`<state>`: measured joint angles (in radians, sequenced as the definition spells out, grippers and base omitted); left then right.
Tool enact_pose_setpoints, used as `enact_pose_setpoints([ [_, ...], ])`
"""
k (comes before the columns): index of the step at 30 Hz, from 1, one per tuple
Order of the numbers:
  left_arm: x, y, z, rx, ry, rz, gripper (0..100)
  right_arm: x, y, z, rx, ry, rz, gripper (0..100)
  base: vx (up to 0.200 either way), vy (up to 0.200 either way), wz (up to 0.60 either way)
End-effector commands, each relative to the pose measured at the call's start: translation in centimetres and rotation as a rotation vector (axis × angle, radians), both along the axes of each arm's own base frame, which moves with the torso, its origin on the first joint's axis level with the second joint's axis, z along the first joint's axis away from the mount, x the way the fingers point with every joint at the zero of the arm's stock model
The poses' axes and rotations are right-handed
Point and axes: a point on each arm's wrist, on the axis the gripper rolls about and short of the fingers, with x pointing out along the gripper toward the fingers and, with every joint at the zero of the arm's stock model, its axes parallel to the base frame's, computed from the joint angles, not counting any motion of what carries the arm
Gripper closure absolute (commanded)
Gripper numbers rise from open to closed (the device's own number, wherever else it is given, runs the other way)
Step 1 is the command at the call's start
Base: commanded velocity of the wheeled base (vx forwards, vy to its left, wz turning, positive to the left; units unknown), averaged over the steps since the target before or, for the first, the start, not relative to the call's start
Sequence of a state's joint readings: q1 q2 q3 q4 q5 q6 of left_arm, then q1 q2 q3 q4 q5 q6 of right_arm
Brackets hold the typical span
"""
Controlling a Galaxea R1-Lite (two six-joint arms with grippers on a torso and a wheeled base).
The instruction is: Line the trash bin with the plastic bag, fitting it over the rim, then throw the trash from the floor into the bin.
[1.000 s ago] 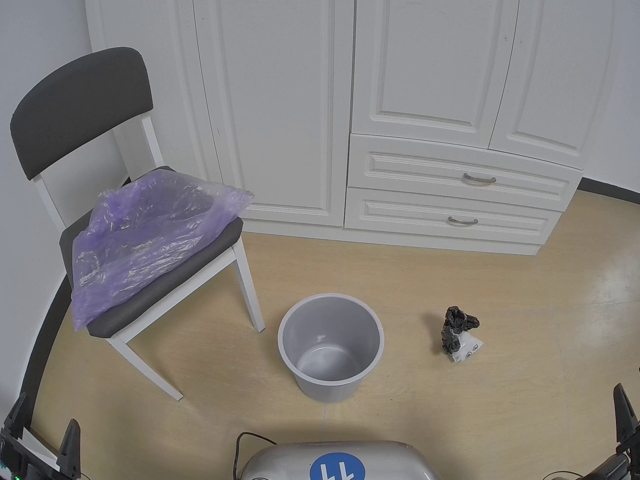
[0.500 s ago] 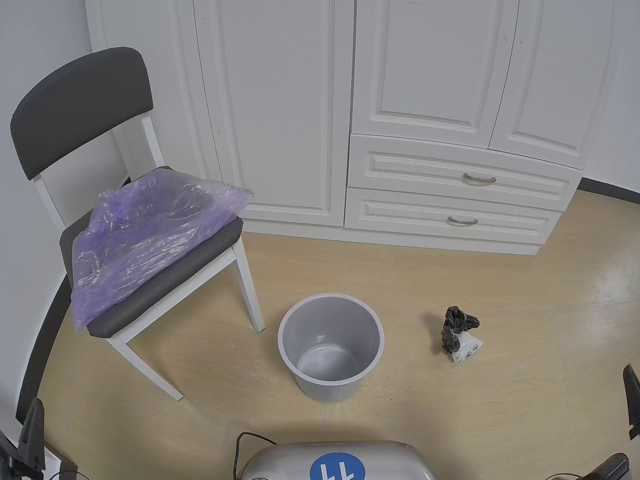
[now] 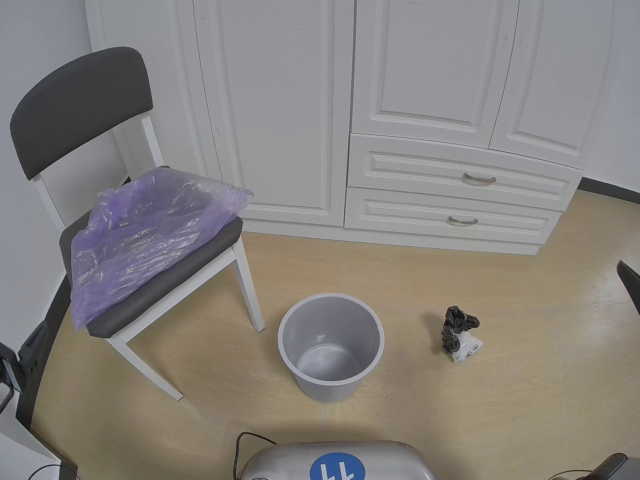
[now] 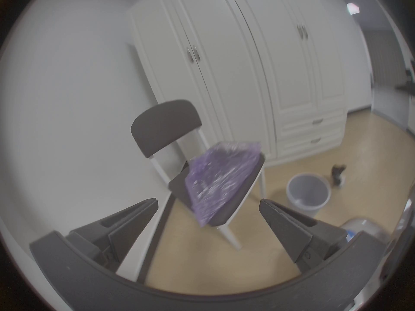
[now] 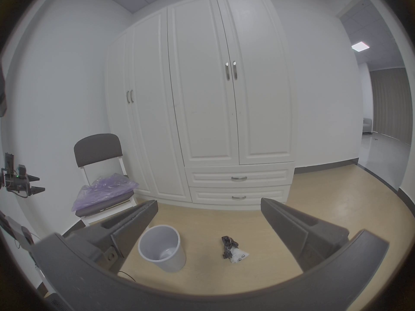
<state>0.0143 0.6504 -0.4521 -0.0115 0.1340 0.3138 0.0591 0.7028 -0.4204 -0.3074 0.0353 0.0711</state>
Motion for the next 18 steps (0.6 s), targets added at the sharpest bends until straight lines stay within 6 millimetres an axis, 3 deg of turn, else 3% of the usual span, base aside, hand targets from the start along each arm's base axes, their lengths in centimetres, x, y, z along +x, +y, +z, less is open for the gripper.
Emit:
enact_pose_setpoints([
  [1,5.3,0.4,-0.9,0.129,0.253,0.085,0,3.9,0.8,0.1,-0.001,0.101,0.037,0,0.0,0.0,0.0],
  [7,7.4,1.5,-2.7,0.136,0.393,0.172,0,4.5,1.1,-0.1,0.021,0.104,0.055,0,0.0,0.0,0.0],
  [18,12.0,4.0,-4.7,0.159,0.478,0.24,0,5.0,1.6,-0.4,0.057,0.135,0.087,0,0.0,0.0,0.0],
])
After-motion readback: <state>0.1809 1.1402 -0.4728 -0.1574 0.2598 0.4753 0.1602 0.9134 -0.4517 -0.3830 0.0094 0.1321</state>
